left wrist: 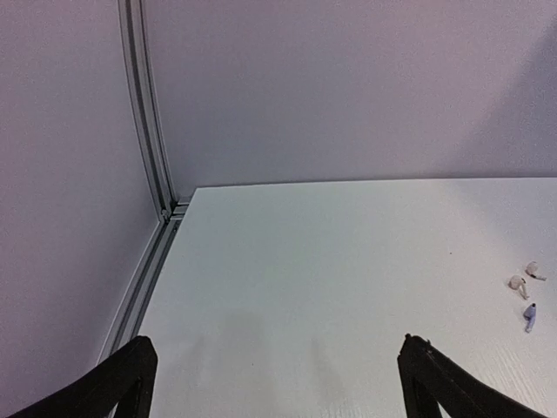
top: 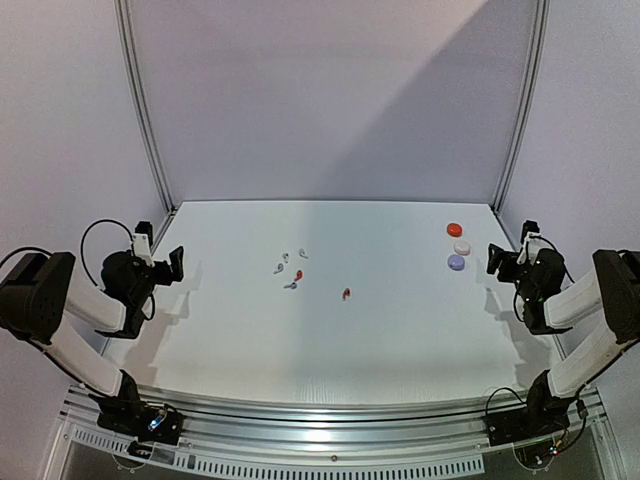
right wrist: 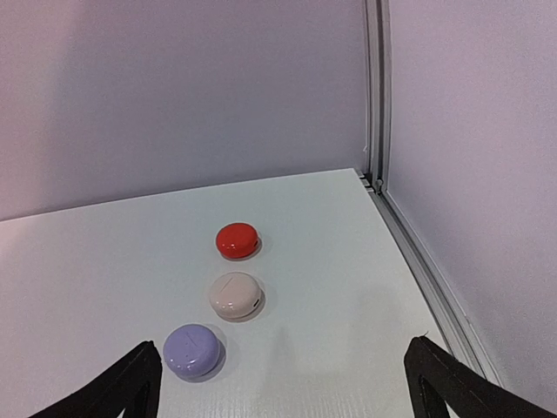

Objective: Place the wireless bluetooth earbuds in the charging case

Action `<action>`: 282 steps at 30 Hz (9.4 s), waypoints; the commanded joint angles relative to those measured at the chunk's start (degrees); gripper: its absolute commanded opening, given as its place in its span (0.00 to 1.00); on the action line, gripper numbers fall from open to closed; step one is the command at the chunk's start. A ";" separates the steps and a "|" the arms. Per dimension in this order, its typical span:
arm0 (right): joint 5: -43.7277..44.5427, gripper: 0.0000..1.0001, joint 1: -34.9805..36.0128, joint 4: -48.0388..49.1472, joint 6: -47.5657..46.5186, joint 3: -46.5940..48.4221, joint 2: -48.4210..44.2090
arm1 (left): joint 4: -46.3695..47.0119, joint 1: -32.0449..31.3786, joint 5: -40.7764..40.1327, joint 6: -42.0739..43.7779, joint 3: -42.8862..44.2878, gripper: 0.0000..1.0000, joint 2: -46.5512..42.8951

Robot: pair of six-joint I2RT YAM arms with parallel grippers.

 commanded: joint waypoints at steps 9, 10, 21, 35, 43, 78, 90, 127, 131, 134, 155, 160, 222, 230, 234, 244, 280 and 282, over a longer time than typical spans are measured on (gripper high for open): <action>5.94 0.99 -1.00 -37.71 1.87 23.45 -8.59 | 0.95 -0.64 0.48 0.82 0.84 0.99 0.72; 4.36 0.99 -0.97 -39.73 1.80 25.71 -8.48 | 1.05 -0.67 0.80 1.19 0.84 0.99 0.59; -8.19 0.89 1.09 -81.03 -11.02 50.14 -0.37 | -42.52 -0.63 7.77 9.12 27.18 0.99 -7.02; -3.96 0.99 9.96 -102.83 -16.38 70.42 25.78 | -80.70 -6.87 35.51 7.29 57.57 0.99 1.42; -4.75 0.95 10.01 -103.79 -16.19 72.93 32.43 | -81.67 -9.13 34.99 8.07 56.73 0.99 1.66; -5.15 0.34 13.03 -97.41 -17.88 71.23 32.41 | -80.86 -9.37 36.88 4.71 59.52 0.92 2.38; 3.00 0.31 35.28 -79.09 -29.73 67.77 7.22 | -81.27 -15.69 51.01 -4.69 70.13 0.78 3.46; 12.55 0.28 64.02 -64.56 -50.91 79.54 12.89 | -87.76 -33.86 51.75 2.91 74.45 0.18 2.30; 12.51 0.29 64.00 -65.05 -51.61 80.57 13.97 | -87.73 -33.83 52.94 3.71 74.38 0.00 2.21; 12.26 0.51 63.98 -65.20 -51.04 80.80 14.47 | -87.63 -33.67 53.80 4.67 74.11 0.00 1.75; -31.40 0.63 54.38 -92.42 -18.09 92.63 17.55 | -98.10 -30.66 55.95 31.85 73.17 0.00 0.41; -31.87 0.51 54.34 -91.26 -18.56 93.19 18.21 | -98.81 -30.93 55.05 31.88 73.04 0.00 0.02; -27.61 0.63 54.43 -81.69 -15.51 91.81 17.71 | -68.37 -29.95 56.10 16.47 54.49 0.00 -7.89; -21.90 0.55 54.48 -83.93 -17.21 93.31 19.43 | -70.15 -30.22 56.83 19.36 55.03 0.00 -7.99; -18.84 0.53 54.47 -84.87 -17.83 95.06 20.34 | -72.00 -30.31 56.89 21.65 55.09 0.00 -8.14; -17.13 0.52 54.37 -85.18 -17.70 96.37 21.81 | -76.14 -30.49 55.37 25.80 54.94 0.00 -8.87; 1.85 0.54 50.62 -82.95 16.39 97.42 38.61 | -61.38 -17.87 32.13 -4.25 34.88 0.00 -18.66; -0.42 0.54 52.23 -83.41 15.11 101.53 43.09 | -60.62 -17.42 31.52 -4.03 33.04 0.00 -20.17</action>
